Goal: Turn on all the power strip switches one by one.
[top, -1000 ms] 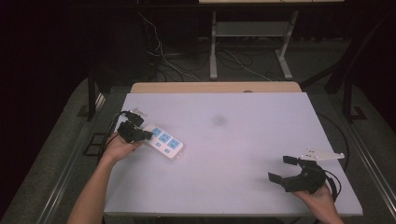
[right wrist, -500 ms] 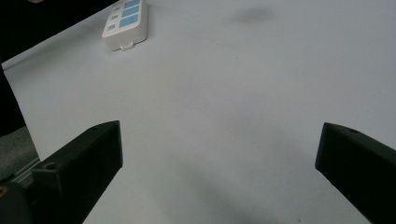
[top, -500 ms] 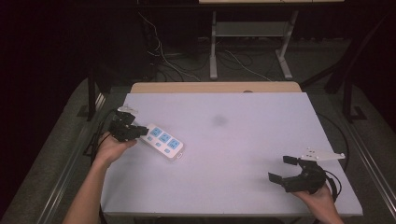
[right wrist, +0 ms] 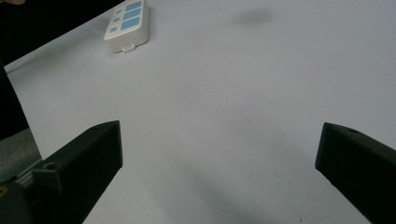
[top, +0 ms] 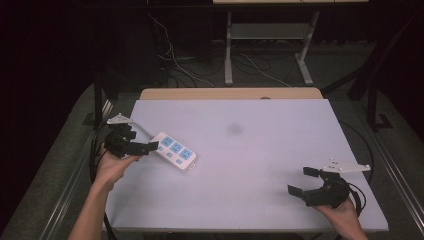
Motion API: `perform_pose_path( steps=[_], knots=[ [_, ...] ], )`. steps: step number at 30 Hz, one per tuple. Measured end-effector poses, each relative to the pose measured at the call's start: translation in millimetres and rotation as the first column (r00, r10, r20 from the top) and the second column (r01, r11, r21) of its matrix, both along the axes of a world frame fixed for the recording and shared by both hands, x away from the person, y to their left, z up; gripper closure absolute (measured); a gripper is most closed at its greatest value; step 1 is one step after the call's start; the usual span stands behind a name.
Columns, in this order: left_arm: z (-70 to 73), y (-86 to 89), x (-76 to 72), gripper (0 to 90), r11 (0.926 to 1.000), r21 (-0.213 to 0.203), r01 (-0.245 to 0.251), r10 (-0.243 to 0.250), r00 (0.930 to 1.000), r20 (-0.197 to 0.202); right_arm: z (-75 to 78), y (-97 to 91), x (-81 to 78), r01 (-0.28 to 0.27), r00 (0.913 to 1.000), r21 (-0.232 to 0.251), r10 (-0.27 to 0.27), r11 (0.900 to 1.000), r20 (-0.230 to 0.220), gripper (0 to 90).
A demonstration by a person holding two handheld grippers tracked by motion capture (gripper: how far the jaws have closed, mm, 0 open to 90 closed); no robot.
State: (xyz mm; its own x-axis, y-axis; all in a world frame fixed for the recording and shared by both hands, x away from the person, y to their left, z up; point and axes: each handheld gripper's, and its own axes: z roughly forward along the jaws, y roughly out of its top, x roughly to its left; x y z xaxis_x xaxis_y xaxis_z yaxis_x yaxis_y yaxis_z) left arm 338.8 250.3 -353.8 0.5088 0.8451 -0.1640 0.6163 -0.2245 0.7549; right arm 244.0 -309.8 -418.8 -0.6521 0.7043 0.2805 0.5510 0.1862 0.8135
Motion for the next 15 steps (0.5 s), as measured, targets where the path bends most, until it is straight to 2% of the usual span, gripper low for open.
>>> perform_pose_path(
  steps=[8,13,15],
  knots=[
    [0.0,-10.8,-24.2,0.0,0.9987,-0.042,0.027,-0.023,0.9967,0.078,0.4,-0.7,-0.6,0.002,1.0,0.003,-0.002,1.0,0.002,0.5],
    [-4.1,-16.9,-39.0,0.0,0.9966,-0.069,0.046,-0.038,0.9935,0.107,0.7,-0.8,-0.8,0.003,1.0,0.004,-0.003,1.0,0.004,0.5],
    [-6.8,-20.0,-44.3,0.0,0.9962,-0.067,0.055,-0.047,0.9921,0.116,0.6,-0.7,-0.8,0.003,1.0,0.005,-0.003,1.0,0.004,0.5]
  ],
)
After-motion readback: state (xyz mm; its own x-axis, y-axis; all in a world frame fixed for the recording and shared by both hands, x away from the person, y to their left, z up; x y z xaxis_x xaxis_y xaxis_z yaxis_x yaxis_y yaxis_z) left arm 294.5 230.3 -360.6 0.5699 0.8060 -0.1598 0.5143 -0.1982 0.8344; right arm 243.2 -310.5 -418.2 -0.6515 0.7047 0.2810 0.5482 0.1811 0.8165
